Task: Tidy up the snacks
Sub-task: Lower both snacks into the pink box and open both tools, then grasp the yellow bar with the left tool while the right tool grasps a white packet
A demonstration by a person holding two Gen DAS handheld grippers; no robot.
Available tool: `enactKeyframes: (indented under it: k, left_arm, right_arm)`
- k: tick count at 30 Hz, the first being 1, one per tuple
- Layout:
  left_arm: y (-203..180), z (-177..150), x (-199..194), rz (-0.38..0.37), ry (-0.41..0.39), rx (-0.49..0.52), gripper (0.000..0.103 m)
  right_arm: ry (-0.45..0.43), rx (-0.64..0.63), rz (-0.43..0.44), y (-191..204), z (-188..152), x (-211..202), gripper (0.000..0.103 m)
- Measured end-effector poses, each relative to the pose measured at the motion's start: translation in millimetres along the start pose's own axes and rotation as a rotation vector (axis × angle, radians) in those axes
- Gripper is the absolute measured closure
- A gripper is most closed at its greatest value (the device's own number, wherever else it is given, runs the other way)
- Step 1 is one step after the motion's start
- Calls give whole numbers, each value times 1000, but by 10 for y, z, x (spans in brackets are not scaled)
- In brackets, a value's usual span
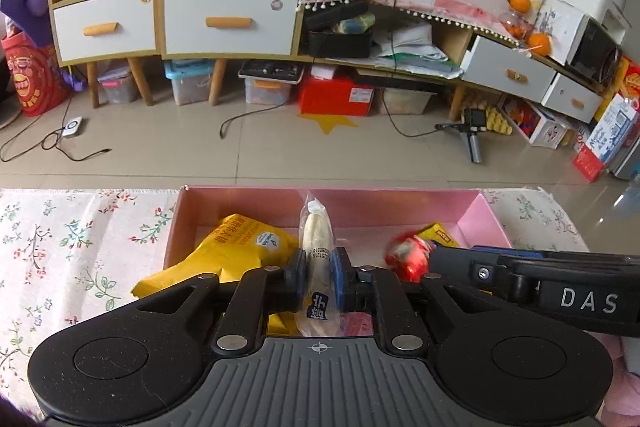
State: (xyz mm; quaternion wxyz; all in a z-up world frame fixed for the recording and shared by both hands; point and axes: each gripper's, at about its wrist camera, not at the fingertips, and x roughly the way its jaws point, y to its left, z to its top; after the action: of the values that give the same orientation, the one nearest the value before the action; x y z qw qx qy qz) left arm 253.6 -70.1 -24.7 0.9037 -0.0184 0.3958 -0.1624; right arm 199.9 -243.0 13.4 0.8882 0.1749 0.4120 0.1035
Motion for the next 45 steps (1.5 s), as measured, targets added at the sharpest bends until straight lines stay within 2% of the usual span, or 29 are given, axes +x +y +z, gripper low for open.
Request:
enactKeyframes:
  k: [2, 7, 11, 18, 22, 27, 32, 41, 45]
  left_arm:
    - [-17, 1, -23, -4, -2, 6, 83]
    - [-62, -38, -133, -8, 3, 15, 68]
    - [-95, -125, -284, -20, -1, 26, 55]
    - [-106, -268, -570, -35, -3, 15, 48]
    - [-116, -365, -727, -44, -5, 14, 41]
    - [-130, -538, -880, -29, 15, 29, 36]
    - [-124, -728, -1011, -18, 30, 40, 25]
    - [-91, -1045, -1167, -1, 63, 34, 12]
    - [-54, -1159, -1207, 10, 72, 28, 9]
  right_arm:
    - [-3, 3, 3, 13, 8, -15, 62]
    - [-2, 7, -2, 23, 5, -84, 58]
    - [-6, 9, -3, 5, -28, -200, 47]
    - [-24, -4, -1, 43, -88, -428, 36]
    - [-23, -32, -14, 113, -156, -536, 32]
    - [-19, -70, -32, 187, -299, -643, 25]
    - [-1, -74, -44, 198, -439, -728, 20]
    - [9, -88, -83, 247, -662, -872, 10]
    - [7, -117, -97, 283, -777, -923, 6]
